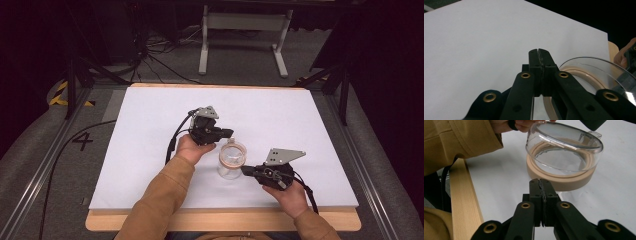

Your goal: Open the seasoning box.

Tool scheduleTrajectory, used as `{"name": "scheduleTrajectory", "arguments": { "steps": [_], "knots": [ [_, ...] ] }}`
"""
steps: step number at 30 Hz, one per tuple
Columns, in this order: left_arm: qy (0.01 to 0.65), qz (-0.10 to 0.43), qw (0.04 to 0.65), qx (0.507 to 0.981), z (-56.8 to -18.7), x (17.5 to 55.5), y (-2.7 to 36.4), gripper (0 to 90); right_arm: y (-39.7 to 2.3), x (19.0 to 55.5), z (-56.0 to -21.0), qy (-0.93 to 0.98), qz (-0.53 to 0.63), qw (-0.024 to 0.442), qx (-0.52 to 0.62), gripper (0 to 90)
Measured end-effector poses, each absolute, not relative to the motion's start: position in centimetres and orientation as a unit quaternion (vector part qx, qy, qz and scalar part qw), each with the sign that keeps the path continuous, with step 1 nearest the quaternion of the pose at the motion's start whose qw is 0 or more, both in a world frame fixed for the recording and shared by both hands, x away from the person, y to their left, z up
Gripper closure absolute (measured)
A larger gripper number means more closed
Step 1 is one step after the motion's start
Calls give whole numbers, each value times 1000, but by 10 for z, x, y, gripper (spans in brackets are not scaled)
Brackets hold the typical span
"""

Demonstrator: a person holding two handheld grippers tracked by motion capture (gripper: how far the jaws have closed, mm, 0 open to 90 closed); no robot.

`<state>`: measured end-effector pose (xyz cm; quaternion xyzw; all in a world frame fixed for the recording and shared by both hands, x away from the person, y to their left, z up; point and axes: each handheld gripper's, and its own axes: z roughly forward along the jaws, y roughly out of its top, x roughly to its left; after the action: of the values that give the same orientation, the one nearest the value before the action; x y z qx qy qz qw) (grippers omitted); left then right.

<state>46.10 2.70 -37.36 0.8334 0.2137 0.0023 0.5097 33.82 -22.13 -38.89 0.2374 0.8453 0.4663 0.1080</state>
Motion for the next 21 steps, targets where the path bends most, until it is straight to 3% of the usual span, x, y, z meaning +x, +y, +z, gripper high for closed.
{"name": "scheduleTrajectory", "arguments": {
  "steps": [8, 21],
  "knots": [
    [214, 1, 510, 833, -374, 461, 27, 898, -224, 348, -392, 828, 494, 69, 256, 889],
    [214, 2, 510, 833, -374, 461, 27, 898, -229, 351, -391, 808, 522, 54, 266, 890]
  ]
}}
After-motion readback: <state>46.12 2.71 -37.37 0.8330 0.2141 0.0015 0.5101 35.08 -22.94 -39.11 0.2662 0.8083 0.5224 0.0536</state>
